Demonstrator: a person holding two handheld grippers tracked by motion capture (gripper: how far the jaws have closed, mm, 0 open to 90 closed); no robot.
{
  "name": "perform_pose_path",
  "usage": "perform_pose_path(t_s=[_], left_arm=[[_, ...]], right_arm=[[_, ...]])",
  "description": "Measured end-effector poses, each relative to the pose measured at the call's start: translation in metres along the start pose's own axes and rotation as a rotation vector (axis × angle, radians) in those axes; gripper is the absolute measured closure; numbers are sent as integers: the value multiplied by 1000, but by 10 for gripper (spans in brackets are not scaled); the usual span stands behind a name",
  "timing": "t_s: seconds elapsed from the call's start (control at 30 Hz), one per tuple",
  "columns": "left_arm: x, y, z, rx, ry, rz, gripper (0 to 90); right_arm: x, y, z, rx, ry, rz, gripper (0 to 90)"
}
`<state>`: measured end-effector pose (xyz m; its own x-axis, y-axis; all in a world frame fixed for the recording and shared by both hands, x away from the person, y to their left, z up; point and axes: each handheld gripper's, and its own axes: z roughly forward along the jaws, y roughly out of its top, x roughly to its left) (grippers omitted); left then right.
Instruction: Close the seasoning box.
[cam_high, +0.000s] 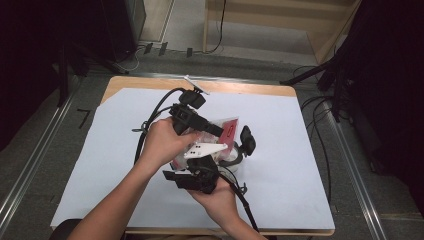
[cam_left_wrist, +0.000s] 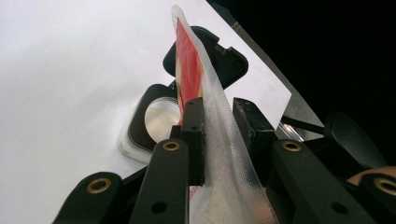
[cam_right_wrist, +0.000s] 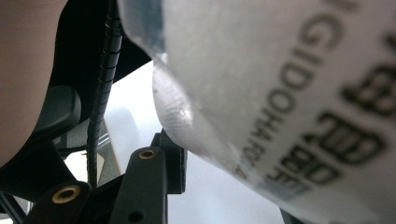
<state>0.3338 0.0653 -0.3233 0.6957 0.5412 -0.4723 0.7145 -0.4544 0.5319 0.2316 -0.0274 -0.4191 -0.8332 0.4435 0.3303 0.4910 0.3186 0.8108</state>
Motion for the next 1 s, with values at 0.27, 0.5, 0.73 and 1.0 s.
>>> perform_pose_path(t_s=[0.27, 0.5, 0.73, 1.0], left_arm=[[0, 1, 1, -5, 2, -2, 755], [0, 1, 1, -8, 2, 1, 758], [-2, 1, 3, -13, 12, 16, 758], [0, 1, 3, -36, 6, 11, 760]], right_arm=[[1, 2, -1, 8, 1, 9, 639], [-1, 1, 0, 9, 0, 14, 639], [-1, 0, 1, 4, -3, 13, 639], [-3, 1, -1, 15, -9, 10, 640]])
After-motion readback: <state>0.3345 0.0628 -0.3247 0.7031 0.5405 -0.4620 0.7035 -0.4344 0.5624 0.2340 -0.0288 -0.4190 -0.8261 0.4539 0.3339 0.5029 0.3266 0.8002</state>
